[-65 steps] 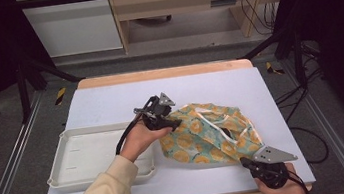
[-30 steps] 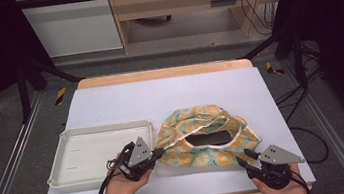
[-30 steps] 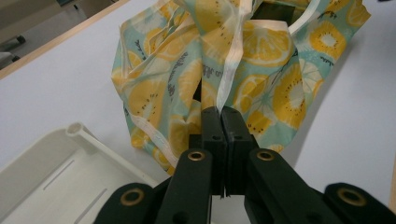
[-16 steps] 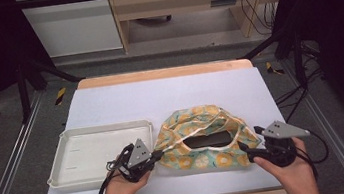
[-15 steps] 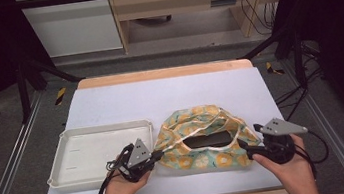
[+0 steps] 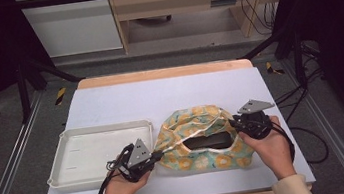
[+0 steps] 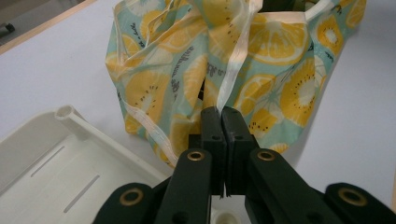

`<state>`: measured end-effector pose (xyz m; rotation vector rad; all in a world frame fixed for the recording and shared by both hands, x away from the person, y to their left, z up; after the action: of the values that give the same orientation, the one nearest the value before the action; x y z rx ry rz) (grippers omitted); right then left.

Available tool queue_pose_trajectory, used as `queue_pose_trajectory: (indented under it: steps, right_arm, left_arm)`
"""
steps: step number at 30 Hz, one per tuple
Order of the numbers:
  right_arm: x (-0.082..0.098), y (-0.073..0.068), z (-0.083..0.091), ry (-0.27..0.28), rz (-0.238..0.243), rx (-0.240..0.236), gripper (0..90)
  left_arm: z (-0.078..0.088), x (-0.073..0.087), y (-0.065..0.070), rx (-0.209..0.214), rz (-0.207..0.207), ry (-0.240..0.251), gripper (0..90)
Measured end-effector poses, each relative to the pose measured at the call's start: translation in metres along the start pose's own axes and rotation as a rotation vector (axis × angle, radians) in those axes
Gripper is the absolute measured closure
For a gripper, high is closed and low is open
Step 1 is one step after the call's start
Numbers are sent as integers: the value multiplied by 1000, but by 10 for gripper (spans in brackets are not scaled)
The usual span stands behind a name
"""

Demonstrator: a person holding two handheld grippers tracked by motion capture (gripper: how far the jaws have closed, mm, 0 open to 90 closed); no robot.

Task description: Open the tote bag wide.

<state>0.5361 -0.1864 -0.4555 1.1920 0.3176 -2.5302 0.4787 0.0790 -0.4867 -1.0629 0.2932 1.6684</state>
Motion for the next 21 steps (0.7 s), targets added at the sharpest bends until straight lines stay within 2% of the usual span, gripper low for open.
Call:
queue_pose_trajectory:
  steps: [3, 7, 8, 10, 12, 14, 18, 21]
  right_arm:
    - [2, -5, 8, 39, 0, -7, 887]
    - [12, -12, 30, 88, 1, -21, 899]
    - [16, -15, 36, 103, -1, -32, 899]
    - [29, -24, 46, 112, 27, -63, 898]
    - [43, -35, 55, 125, 41, -98, 898]
    - [53, -43, 60, 134, 47, -132, 898]
    - [76, -58, 62, 113, 74, -178, 900]
    - [91, -63, 59, 75, 94, -192, 900]
  left_arm:
    - [1, -1, -1, -4, -3, -1, 893]
    - [1, -3, -5, -21, -6, -2, 893]
    - [1, -4, -10, -32, 6, 6, 894]
    - [1, -7, -15, -45, 21, 19, 894]
    - [2, -9, -20, -70, 8, 15, 894]
    - [2, -10, -24, -81, 23, 23, 894]
    - [1, -9, -30, -99, 29, 22, 895]
    - [2, -9, -36, -116, 38, 28, 896]
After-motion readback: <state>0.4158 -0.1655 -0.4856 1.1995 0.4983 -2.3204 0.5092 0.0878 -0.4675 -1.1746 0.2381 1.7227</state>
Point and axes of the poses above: each handheld gripper's, and its own axes: z roughly backward along the jaws, x roughly out of its underside, y roughly to its right, the point moved 10 cm from there along -z, roughly forward along the jaws, and after that the axes turned 14 degrees about -z, right-handed, at the moved point
